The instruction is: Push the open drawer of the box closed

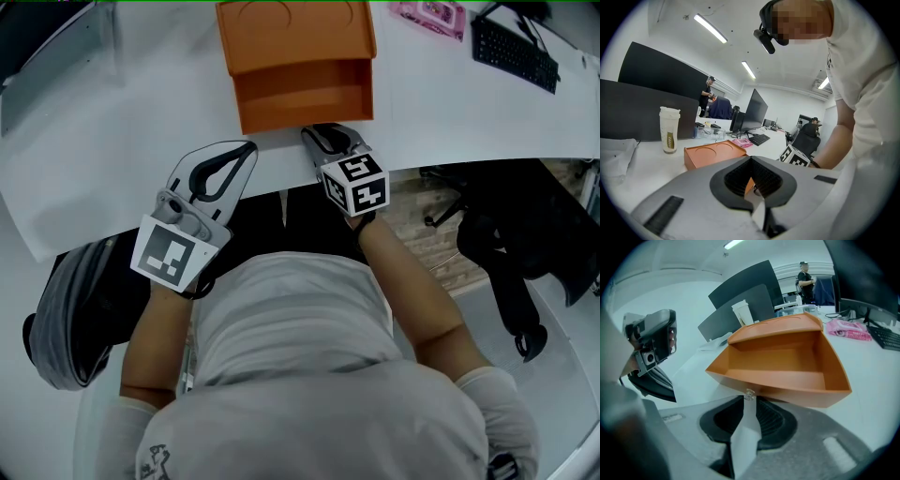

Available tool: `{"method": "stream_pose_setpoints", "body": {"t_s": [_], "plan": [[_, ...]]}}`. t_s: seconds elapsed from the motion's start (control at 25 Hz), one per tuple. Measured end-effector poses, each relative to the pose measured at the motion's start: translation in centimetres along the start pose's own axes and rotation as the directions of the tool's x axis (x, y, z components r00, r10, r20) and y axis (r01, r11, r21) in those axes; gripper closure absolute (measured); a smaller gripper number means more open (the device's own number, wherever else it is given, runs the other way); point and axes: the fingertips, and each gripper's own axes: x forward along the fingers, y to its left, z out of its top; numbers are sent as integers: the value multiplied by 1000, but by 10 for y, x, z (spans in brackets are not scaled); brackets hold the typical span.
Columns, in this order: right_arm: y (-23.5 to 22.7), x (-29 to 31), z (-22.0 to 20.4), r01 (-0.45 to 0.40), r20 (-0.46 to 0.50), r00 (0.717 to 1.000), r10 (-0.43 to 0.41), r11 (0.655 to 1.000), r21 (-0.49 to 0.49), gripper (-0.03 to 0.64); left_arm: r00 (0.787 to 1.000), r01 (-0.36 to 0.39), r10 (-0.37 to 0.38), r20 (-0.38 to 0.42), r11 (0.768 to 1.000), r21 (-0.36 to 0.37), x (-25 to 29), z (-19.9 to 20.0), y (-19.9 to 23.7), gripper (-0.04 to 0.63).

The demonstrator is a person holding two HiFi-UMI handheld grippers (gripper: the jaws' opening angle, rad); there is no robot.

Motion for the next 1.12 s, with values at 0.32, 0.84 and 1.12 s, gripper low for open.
{"method": "stream_pose_setpoints", "body": {"t_s": [0.32, 0.84, 1.12], "plan": [[2, 1, 0, 0, -11, 1000, 0, 1000, -22, 549, 1000, -12, 12, 2, 1000, -9, -3, -1, 3, 597], [2, -2, 4, 12, -25, 1000, -14, 997, -72, 554, 999, -29, 29, 25, 1000, -10, -7, 7, 3, 597], [-5, -1, 10, 12, -37, 999, -16, 996, -91, 552, 998, -51, 51, 37, 999, -18, -10, 15, 5, 597]]}}
